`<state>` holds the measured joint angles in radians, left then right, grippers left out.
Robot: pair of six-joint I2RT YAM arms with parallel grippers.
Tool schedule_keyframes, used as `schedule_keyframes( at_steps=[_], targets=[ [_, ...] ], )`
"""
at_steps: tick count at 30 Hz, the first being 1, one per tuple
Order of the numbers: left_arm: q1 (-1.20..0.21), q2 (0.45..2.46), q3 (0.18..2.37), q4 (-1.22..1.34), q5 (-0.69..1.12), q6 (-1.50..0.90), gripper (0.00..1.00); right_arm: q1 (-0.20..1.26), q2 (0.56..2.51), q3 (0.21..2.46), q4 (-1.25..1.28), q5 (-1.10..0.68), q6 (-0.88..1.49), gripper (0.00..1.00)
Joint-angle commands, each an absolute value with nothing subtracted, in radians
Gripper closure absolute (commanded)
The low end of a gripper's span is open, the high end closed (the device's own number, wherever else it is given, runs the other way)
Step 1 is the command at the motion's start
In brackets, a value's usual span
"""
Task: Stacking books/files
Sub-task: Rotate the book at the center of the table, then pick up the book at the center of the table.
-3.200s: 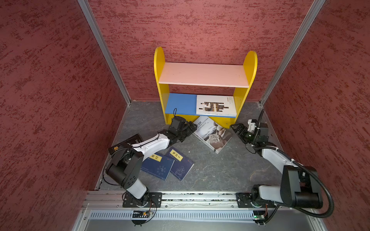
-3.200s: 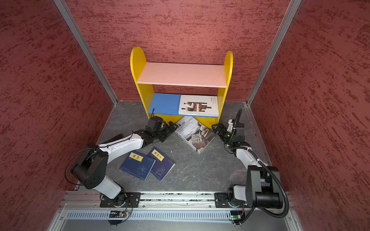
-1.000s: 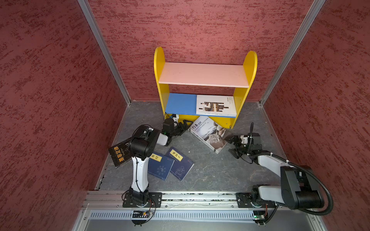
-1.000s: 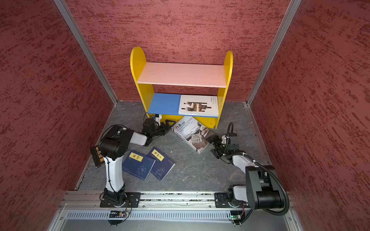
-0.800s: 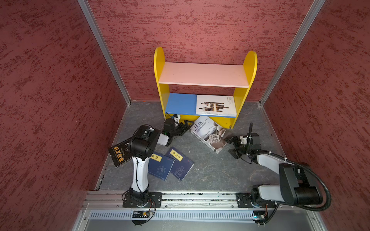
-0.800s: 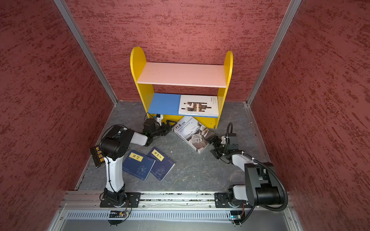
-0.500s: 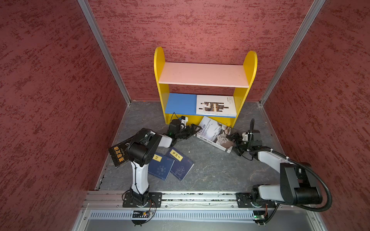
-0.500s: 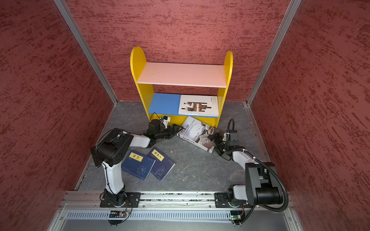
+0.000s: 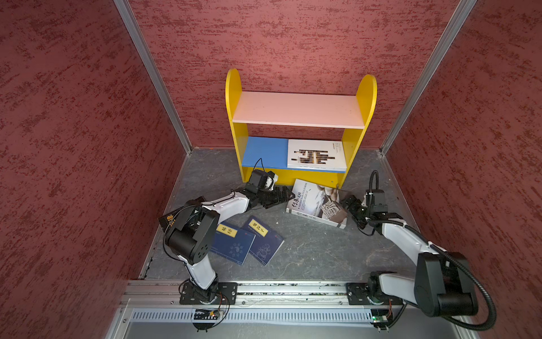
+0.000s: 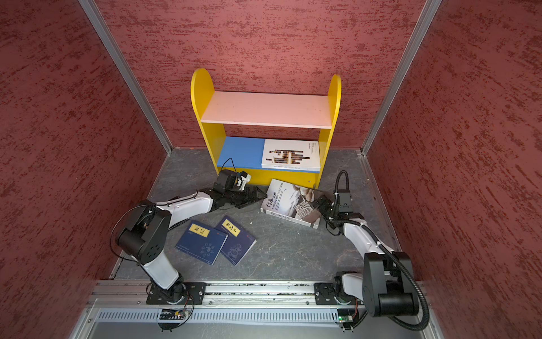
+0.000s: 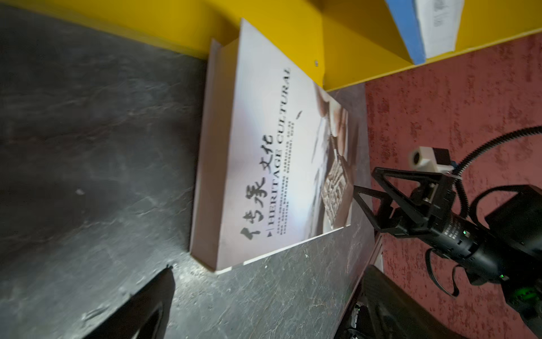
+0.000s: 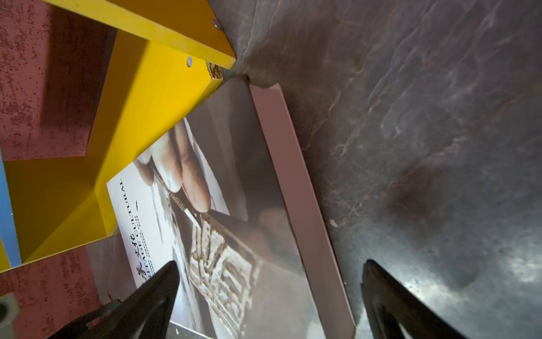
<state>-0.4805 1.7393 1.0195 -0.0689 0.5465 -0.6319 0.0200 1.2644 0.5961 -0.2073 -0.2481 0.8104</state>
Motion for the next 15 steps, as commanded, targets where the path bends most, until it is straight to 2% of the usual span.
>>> schedule_keyframes(
  at_steps=[1,9,15],
  targets=[
    [-0.482,1.802,1.073,-0.127,0.495,-0.698,0.0,0.017,1.296,0.621,-0.152,-0.229,0.761,0.03],
    [-0.501,1.905,1.126,0.0,0.461,-0.763,0.01,0.017,1.399,0.611,-0.029,-0.277,0.774,0.06],
    [-0.518,1.999,1.226,-0.056,0.463,-0.721,0.0,0.017,1.448,0.622,-0.015,-0.293,0.754,0.09]
  ],
)
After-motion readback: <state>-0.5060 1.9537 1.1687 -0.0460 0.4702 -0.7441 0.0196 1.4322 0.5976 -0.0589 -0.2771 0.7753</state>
